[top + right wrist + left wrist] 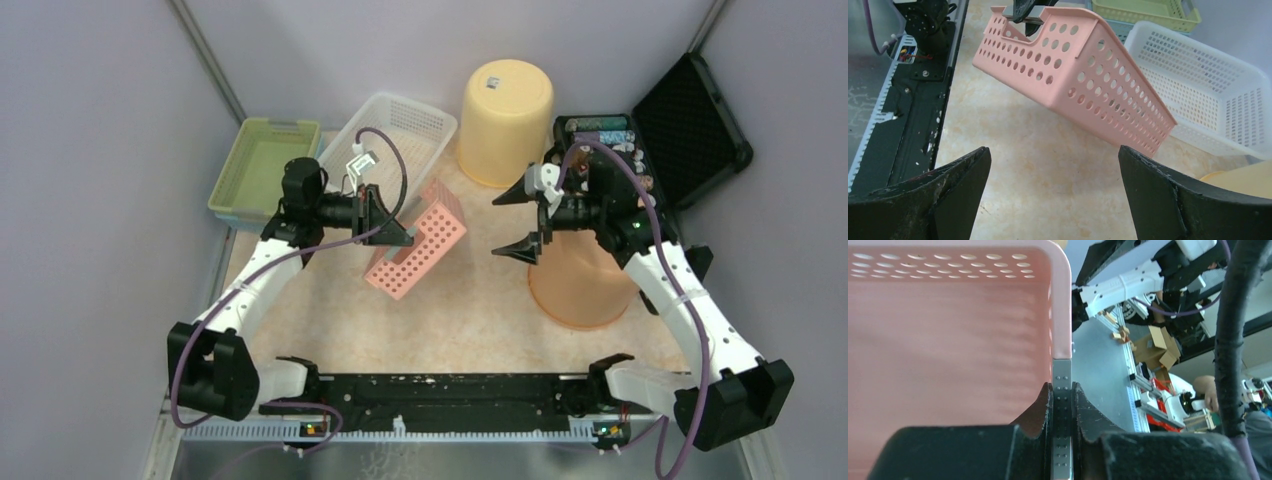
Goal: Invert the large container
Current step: Turn the container upside down at the center of the board.
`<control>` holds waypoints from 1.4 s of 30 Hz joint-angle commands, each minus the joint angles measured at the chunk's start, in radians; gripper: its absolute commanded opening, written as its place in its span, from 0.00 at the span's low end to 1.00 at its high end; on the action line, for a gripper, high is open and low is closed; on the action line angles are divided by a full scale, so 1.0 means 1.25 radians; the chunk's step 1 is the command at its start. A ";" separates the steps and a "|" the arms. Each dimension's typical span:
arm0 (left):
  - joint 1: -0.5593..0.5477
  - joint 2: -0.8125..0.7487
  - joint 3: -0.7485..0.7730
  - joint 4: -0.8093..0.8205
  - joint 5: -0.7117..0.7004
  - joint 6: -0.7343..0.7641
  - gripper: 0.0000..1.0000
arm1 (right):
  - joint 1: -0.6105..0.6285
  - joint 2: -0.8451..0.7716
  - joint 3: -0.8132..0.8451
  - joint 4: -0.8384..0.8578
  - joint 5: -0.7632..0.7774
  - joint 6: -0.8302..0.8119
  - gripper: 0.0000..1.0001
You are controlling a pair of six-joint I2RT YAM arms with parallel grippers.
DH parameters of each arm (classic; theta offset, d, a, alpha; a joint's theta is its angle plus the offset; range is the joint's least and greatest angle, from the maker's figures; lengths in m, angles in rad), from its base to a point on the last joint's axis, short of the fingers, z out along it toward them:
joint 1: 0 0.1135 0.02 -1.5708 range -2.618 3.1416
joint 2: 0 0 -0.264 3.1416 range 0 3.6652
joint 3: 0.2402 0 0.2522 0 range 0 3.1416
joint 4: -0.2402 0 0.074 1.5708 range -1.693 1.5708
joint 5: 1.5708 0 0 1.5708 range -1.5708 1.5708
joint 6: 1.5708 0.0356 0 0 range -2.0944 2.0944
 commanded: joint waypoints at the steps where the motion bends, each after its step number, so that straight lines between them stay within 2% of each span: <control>1: 0.000 -0.042 -0.007 0.310 -0.046 -0.302 0.00 | 0.008 -0.008 0.007 0.101 -0.006 0.081 0.99; 3: -0.004 -0.036 -0.001 0.384 -0.050 -0.384 0.00 | 0.008 -0.015 0.003 0.119 0.001 0.082 0.99; 8: -0.004 -0.026 0.026 0.423 -0.111 -0.499 0.00 | 0.008 -0.012 0.012 0.150 0.049 0.124 0.99; 10: 0.001 -0.023 0.025 0.388 -0.141 -0.528 0.00 | 0.009 -0.001 0.018 0.177 0.088 0.175 0.99; 12: 0.014 -0.014 0.019 0.289 -0.180 -0.531 0.00 | 0.008 0.013 0.025 0.196 0.116 0.217 0.99; 14: 0.031 0.005 -0.007 0.269 -0.200 -0.558 0.00 | 0.009 0.027 0.030 0.211 0.125 0.255 0.99; 17: 0.043 0.041 -0.047 0.339 -0.211 -0.625 0.00 | 0.008 0.043 0.034 0.232 0.128 0.303 0.99; 25: 0.062 0.091 -0.023 0.450 -0.202 -0.721 0.00 | 0.008 0.044 0.026 0.237 0.198 0.326 0.99; 32: 0.126 0.124 -0.091 0.460 -0.231 -0.722 0.00 | 0.008 0.071 0.032 0.257 0.209 0.366 0.99; 42: 0.201 0.139 -0.063 0.328 -0.235 -0.628 0.00 | 0.008 0.080 0.024 0.271 0.220 0.372 0.99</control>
